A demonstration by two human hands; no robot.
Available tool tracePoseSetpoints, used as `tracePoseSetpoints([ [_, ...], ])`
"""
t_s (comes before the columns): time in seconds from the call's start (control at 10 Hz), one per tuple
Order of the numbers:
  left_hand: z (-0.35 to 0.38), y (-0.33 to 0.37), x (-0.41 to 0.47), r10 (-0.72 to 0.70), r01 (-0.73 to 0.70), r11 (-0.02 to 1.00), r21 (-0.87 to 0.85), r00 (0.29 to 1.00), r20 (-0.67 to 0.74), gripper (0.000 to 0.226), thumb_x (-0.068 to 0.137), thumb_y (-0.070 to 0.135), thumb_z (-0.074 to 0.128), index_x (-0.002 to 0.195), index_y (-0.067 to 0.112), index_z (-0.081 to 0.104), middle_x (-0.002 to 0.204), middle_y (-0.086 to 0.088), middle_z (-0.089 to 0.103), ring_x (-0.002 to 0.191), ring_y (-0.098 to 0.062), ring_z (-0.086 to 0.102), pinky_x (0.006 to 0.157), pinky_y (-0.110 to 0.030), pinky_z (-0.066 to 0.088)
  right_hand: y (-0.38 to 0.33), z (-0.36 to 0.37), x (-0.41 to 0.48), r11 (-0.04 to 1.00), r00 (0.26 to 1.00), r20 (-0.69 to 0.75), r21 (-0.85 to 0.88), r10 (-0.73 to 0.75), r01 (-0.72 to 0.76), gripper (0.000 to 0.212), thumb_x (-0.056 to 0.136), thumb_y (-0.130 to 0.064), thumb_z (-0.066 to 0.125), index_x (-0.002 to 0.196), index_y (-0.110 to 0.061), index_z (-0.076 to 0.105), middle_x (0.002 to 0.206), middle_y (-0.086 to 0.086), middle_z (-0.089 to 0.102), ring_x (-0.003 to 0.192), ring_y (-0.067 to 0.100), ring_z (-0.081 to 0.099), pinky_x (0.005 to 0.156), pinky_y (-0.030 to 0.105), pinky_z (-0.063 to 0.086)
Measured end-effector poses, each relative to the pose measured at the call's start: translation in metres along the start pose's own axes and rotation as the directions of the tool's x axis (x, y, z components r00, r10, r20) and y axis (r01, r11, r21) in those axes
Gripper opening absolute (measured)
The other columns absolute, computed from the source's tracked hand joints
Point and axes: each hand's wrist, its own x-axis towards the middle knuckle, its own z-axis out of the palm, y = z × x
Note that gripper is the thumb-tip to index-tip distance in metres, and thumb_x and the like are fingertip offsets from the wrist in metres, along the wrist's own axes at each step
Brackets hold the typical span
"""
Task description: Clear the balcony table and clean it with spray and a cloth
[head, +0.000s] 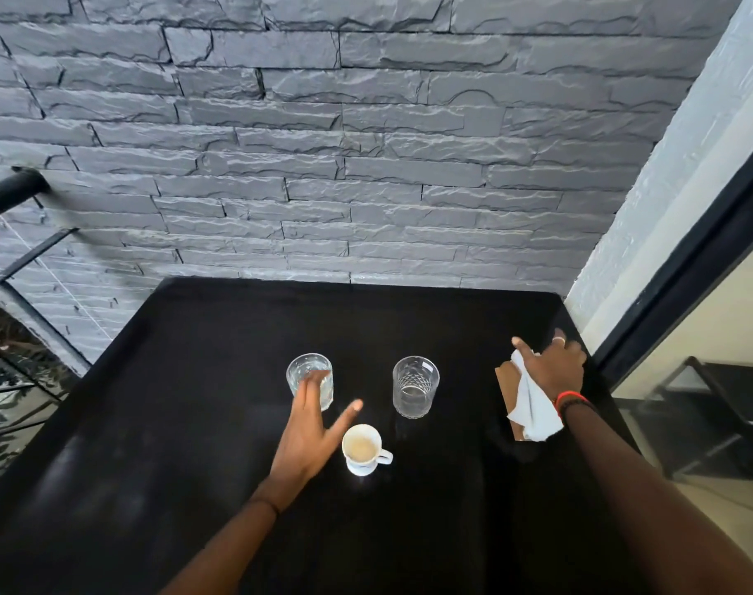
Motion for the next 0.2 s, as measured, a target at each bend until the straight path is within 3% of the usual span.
tracePoseSetpoints([
  [0.2,-0.055,0.047,0.085,0.209,-0.174,0.971,0.167,0.953,-0.221,0.076,0.087,0.062,0.048,0.143,0.013,0.032,0.148,-0.005,0.033,0.139,-0.019,0.031,0.115,-0.043,0.029,-0.064,-0.056,0.036,0.970,0.947,-0.235,0.055,-0.219,0.238,0.078,0.088,-0.056,0.049,0.137,0.004,0.037,0.135,0.027,0.040,0.129,0.038,0.032,0.108,0.047,0.030],
])
